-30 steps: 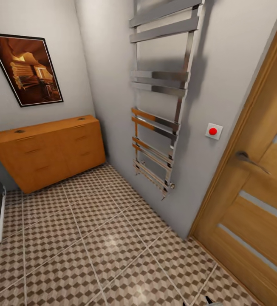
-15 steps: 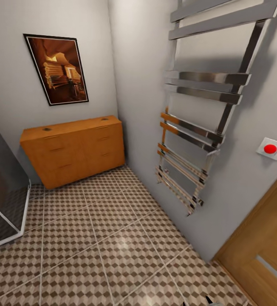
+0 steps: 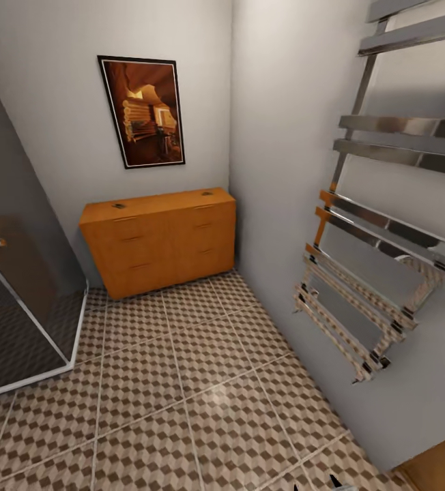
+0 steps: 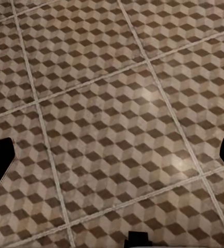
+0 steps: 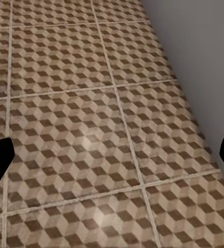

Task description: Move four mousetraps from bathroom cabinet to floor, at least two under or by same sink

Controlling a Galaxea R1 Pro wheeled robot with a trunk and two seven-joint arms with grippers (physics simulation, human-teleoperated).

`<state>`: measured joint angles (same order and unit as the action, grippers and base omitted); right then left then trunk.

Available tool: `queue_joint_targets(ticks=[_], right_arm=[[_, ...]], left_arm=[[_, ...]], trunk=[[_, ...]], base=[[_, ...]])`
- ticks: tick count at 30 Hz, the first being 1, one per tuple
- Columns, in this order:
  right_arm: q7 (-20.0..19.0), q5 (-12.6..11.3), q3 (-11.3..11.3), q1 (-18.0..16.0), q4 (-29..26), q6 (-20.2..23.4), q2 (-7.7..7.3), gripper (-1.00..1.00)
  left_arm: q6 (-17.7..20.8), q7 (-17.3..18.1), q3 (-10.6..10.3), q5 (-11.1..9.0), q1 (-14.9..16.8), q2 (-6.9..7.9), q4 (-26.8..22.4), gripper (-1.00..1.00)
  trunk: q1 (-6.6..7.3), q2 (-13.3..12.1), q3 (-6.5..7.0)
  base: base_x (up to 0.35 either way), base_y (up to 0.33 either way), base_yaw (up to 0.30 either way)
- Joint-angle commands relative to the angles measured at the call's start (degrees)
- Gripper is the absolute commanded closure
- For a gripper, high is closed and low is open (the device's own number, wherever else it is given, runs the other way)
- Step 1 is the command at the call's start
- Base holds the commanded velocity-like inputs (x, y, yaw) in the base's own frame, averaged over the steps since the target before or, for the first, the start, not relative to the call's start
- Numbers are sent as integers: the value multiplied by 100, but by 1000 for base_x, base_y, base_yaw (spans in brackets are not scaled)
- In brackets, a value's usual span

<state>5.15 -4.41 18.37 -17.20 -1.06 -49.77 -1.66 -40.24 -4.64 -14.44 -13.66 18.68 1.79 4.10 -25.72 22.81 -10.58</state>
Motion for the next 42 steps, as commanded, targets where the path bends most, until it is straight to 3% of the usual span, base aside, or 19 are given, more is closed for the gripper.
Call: queue_joint_targets(ticks=[1, 25, 42], right_arm=[[21, -43, 53, -2, 0, -15, -1, -100], [14, -43, 53, -2, 0, -14, -1, -100], [12, -43, 53, -2, 1, -15, -2, -100]], left_arm=[[-28, -23, -50, -19, 11, -5, 21, -100], [-21, -25, -50, -21, 9, -7, 21, -100], [-22, -24, -50, -18, 10, -9, 21, -100]], trunk=[[-6, 11, -11], [-6, 11, -11], [-6, 11, -11]], base=[[277, 160, 288], [277, 30, 283], [279, 0, 32]])
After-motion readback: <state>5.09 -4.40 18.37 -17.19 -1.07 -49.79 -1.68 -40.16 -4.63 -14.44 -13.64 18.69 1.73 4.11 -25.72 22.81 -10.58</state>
